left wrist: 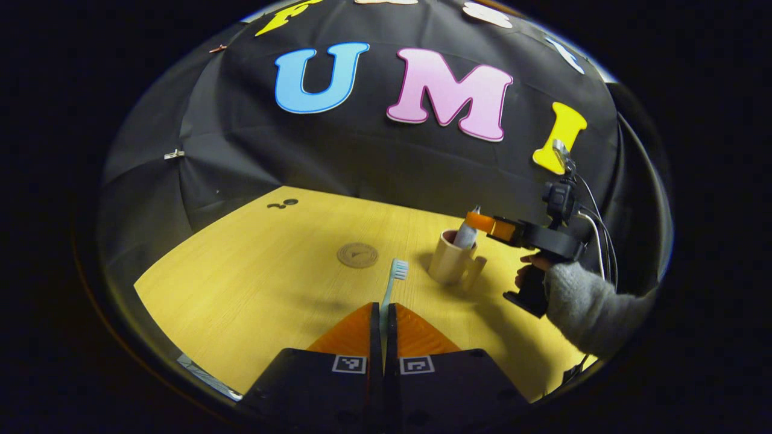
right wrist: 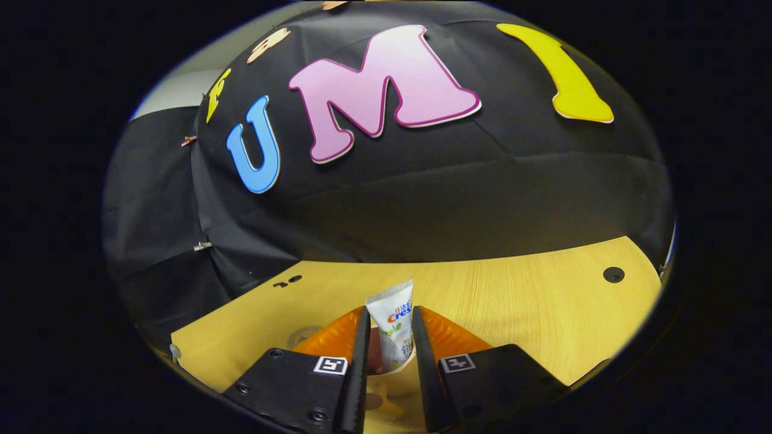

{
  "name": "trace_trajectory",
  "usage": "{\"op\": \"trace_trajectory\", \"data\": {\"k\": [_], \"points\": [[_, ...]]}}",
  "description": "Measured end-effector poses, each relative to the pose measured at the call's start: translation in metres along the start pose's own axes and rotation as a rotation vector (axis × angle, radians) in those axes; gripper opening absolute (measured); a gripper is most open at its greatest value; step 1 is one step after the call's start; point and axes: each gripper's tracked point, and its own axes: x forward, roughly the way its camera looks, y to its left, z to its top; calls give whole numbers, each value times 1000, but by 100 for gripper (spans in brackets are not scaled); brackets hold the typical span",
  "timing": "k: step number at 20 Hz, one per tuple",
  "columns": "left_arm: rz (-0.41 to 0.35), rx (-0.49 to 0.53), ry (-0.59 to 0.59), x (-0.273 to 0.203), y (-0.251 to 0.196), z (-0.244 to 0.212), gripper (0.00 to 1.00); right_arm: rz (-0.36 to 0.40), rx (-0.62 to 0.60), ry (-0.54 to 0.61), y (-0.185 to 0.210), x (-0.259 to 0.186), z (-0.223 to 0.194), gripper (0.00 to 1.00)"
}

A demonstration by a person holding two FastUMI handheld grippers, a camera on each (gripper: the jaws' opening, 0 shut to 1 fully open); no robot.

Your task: Put the toothbrush and toothpaste on the desktop into the cup, then pick up the cup and place it on the coaster on the desktop.

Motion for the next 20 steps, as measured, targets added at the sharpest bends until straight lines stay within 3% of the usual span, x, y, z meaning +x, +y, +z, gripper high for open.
{"op": "trace_trajectory", "data": {"k": [1,2,3,4,8,13,14,15,20], "points": [[-11,-4,-25,5,-4,10,6,-5,8,-20,-2,-7,12,45],[-23,-12,-52,10,-9,21,6,-8,13,-33,-3,-12,18,51],[-37,-28,-80,16,-15,32,6,-17,18,-46,-6,-20,26,41],[-54,-54,-110,22,-21,44,6,-28,21,-61,-10,-29,34,51],[-140,-189,-230,51,-47,87,6,-61,35,-55,-26,-69,38,51],[-214,-261,-335,96,-74,130,6,-124,30,38,-46,-109,-7,51],[-225,-264,-359,104,-80,139,2,-131,39,65,-47,-116,-20,51],[-238,-264,-382,112,-84,146,6,-134,50,91,-46,-122,-31,51],[-350,-321,-460,147,-119,166,6,-147,70,135,-46,-144,-57,51]]}}
